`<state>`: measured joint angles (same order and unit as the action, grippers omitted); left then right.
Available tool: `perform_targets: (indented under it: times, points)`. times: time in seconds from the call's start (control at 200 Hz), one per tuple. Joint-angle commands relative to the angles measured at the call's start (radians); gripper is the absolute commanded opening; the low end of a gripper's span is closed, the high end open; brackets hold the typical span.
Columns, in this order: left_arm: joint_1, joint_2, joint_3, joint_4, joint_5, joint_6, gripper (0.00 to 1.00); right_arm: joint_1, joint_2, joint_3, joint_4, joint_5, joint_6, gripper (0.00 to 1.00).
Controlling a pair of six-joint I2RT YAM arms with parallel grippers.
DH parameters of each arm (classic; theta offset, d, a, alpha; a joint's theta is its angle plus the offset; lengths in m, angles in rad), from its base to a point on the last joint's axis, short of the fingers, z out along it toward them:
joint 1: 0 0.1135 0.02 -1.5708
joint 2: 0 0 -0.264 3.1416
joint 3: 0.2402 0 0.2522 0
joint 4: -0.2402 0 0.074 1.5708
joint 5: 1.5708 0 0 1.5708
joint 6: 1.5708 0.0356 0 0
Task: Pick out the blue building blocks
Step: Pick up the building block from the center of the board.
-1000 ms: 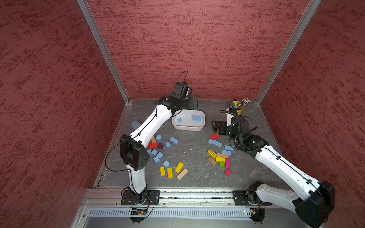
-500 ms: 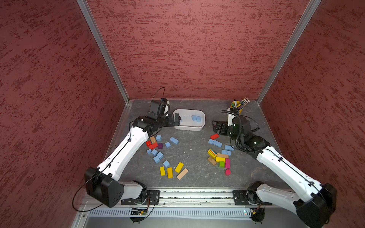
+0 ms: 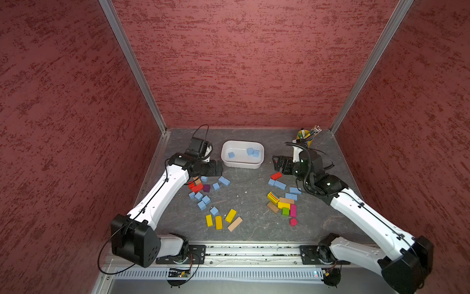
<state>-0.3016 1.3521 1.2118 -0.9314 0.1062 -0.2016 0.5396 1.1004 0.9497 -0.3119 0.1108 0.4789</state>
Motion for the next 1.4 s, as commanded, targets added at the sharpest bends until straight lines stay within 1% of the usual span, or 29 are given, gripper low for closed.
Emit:
perform_targets:
  times: [0.0, 0.16, 0.451, 0.631, 0.771, 0.927, 1.137, 1.398]
  points:
    - [0.013, 0.04, 0.004, -0.041, -0.051, 0.021, 1.0, -0.003, -0.012, 0.003, -0.002, -0.01, 0.014, 0.99]
    - [0.019, 0.108, 0.021, -0.055, -0.103, 0.011, 1.0, -0.003, -0.013, -0.003, -0.002, -0.008, 0.01, 0.99]
    - [0.035, 0.216, 0.043, -0.043, -0.161, -0.005, 0.99, -0.003, -0.014, -0.018, -0.002, 0.001, -0.001, 0.99]
    - [0.044, 0.278, 0.054, -0.021, -0.176, -0.026, 0.94, -0.003, -0.016, -0.026, 0.0, 0.007, -0.01, 0.99]
    - [0.047, 0.334, 0.079, -0.018, -0.183, -0.046, 0.87, -0.003, -0.014, -0.031, 0.002, 0.01, -0.014, 0.99]
    - [0.049, 0.38, 0.101, -0.012, -0.199, -0.065, 0.83, -0.004, -0.016, -0.034, -0.004, 0.017, -0.021, 0.99]
    - [0.079, 0.429, 0.107, 0.006, -0.195, -0.072, 0.77, -0.003, -0.019, -0.04, -0.007, 0.023, -0.026, 0.99]
    - [0.114, 0.47, 0.105, 0.047, -0.153, -0.063, 0.66, -0.003, -0.024, -0.043, -0.011, 0.029, -0.026, 0.99]
